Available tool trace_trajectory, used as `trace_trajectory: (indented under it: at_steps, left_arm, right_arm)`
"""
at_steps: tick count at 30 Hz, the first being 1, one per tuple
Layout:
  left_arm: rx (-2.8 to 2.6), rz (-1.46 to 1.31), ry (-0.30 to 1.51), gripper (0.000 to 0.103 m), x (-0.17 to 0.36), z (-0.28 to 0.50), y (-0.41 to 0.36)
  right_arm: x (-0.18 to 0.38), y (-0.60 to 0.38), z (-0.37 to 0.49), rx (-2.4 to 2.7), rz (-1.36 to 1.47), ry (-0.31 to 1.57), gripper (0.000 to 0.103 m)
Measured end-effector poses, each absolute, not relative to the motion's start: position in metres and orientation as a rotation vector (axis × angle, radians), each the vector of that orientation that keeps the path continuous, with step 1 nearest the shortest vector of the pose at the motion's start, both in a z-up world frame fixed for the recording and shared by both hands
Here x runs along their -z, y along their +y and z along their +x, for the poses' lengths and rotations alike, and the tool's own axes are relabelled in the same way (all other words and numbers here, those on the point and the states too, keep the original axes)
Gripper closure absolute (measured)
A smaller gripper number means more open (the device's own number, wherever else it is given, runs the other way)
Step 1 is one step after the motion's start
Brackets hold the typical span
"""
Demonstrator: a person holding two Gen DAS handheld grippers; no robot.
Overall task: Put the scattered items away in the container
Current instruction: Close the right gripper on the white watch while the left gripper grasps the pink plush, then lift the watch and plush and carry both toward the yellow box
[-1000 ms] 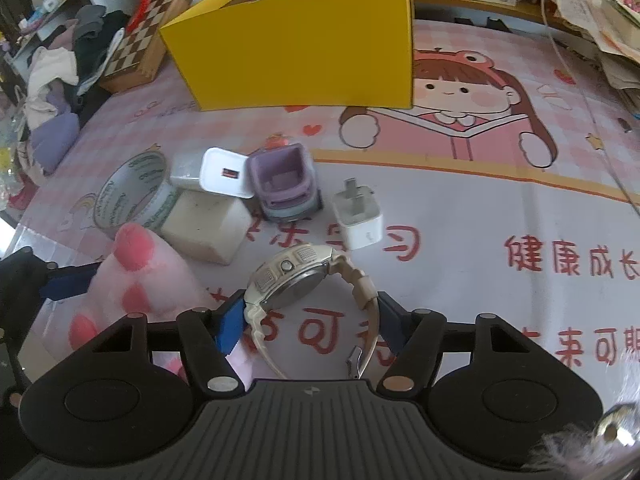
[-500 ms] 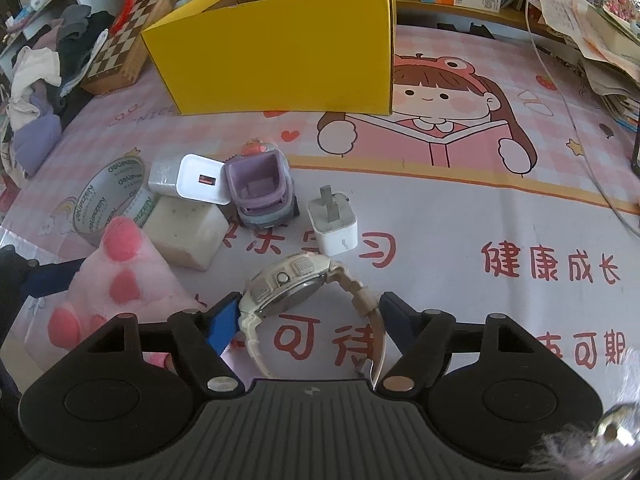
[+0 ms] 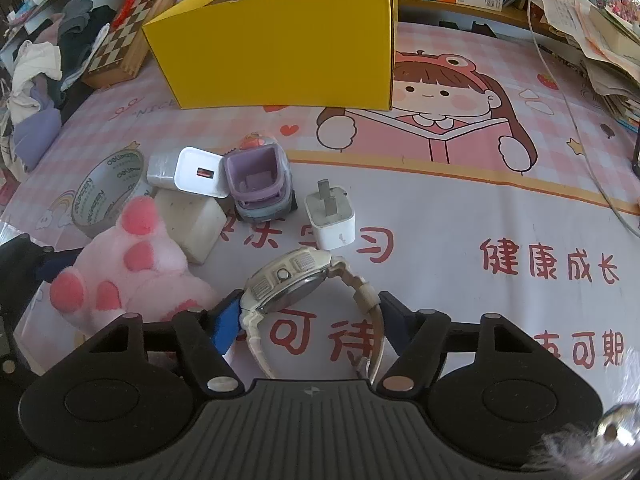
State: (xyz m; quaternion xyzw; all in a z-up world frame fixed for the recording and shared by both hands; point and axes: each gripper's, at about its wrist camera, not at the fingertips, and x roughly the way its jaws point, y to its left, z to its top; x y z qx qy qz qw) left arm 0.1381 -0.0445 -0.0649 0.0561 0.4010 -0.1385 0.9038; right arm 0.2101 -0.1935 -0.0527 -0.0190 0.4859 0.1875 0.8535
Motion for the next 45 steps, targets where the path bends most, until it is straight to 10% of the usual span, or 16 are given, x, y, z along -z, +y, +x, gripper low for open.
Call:
trace_trajectory:
  at_steps: [45]
  left_arm:
    - [0.195, 0.074, 0.718, 0.008, 0.022, 0.075, 0.003]
  right_arm:
    - [0.015, -0.168, 0.143, -0.401, -0.045, 0.877, 0.039]
